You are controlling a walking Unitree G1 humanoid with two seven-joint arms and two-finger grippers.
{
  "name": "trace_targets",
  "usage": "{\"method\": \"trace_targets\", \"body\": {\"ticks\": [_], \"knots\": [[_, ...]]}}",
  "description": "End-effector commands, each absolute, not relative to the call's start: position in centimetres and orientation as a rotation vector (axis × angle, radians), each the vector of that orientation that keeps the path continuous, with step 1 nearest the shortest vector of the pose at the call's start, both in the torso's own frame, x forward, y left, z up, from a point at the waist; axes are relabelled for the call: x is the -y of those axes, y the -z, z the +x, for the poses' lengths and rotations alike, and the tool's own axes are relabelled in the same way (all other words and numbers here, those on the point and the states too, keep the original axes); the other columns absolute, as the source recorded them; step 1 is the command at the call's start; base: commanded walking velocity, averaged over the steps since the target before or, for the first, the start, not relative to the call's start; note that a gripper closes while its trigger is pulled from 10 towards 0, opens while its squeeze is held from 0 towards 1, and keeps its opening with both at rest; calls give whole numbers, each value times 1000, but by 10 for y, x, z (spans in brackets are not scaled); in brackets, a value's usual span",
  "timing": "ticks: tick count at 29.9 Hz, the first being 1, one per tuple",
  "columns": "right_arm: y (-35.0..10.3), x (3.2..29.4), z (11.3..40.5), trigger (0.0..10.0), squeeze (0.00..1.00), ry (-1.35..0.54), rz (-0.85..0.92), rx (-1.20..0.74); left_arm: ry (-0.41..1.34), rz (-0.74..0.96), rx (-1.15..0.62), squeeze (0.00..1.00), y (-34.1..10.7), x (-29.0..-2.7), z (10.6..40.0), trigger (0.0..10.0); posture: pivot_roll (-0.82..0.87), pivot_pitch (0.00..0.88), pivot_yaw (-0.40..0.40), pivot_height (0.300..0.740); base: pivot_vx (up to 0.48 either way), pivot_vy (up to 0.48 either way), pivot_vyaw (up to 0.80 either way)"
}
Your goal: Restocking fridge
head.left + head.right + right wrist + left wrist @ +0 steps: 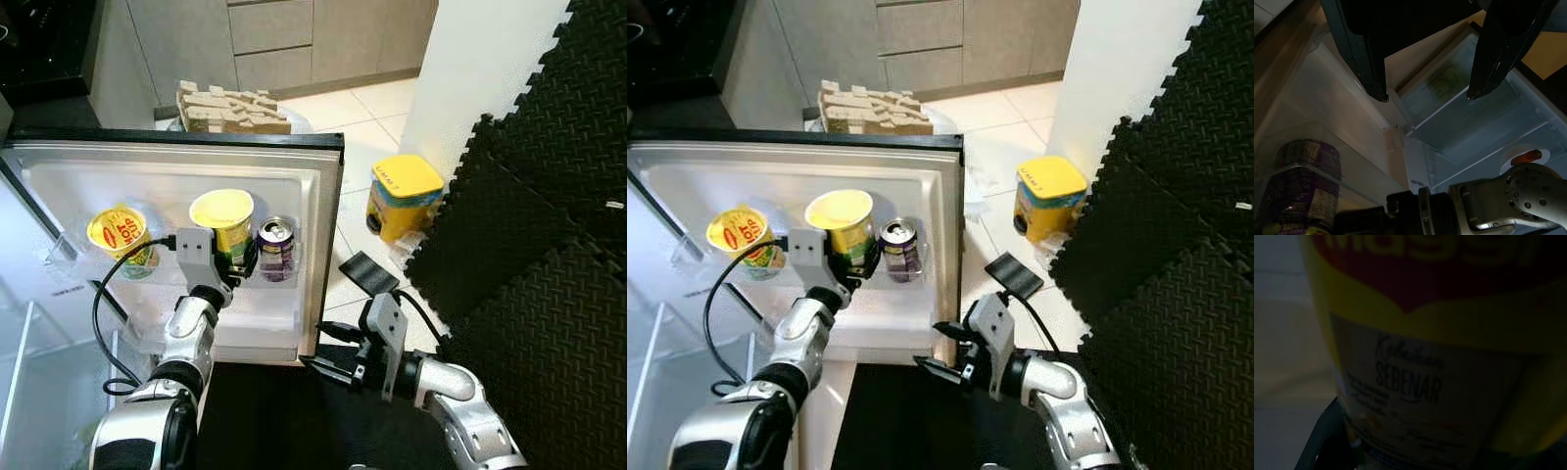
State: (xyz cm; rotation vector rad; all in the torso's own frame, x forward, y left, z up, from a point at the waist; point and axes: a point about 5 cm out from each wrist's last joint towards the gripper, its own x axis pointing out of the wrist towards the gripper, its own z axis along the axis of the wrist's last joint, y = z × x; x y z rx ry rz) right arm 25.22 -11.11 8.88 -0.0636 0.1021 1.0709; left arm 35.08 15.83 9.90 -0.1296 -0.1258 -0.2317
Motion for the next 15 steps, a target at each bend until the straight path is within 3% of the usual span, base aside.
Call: {"method": "trace_targets", "body": {"ticks": [1,14,15], "knots": [[-88,108,248,10000,0,-1086,-54,-108,225,-136,131,0,-98,-158,350,10000,-225,150,30,740,0,0,0],[-91,107,241,10000,0,-1081,-45,-119,203,-116,81,0,-92,-152,350,10000,-256,164,33,740,0,0,0],[-91,107,241,10000,0,-1080,-47,-118,202,-116,77,141,-91,-151,349,10000,-256,164,33,740,0,0,0]]}}
